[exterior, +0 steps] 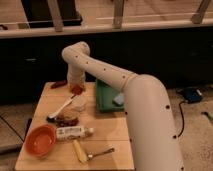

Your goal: Place apple in paper cup

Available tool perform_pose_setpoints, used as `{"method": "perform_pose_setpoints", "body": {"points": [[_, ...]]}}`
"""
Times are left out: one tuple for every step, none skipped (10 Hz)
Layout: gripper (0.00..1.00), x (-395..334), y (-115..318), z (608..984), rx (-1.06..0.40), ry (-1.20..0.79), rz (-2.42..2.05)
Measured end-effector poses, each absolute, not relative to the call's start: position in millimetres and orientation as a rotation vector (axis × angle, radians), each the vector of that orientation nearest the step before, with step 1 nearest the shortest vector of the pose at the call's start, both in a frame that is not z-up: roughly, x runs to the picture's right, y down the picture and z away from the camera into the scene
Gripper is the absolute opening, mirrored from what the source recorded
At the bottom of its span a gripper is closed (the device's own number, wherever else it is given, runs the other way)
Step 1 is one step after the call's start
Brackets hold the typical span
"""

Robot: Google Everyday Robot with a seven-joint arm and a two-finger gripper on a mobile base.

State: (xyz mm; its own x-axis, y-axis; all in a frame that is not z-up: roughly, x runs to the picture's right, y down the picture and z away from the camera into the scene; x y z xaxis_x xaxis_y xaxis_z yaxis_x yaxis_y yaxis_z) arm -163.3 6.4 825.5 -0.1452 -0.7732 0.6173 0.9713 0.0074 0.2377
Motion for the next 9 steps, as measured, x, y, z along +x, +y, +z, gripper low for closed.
{"method": "perform_pose_setpoints", "body": {"points": [[0.43,-163.5,6.5,825.4,-0.357,-0.726,-1.571],[0.43,-163.7,6.3,825.3,-0.357,-0.726,-1.572],[0.43,-163.7,6.5,825.3,-0.357,-0.727,-1.572],[0.43,-163.5,7.4,825.6,-0.360,-0.728,-1.572],[0.43,-163.5,7.7,825.7,-0.361,-0.729,-1.572],[0.43,-163.7,7.8,825.6,-0.361,-0.729,-1.573],[0.43,-164.4,8.6,825.5,-0.361,-0.729,-1.574],[0.43,-164.8,9.3,825.7,-0.362,-0.730,-1.574],[0.43,-165.2,9.9,825.9,-0.363,-0.731,-1.575]]}}
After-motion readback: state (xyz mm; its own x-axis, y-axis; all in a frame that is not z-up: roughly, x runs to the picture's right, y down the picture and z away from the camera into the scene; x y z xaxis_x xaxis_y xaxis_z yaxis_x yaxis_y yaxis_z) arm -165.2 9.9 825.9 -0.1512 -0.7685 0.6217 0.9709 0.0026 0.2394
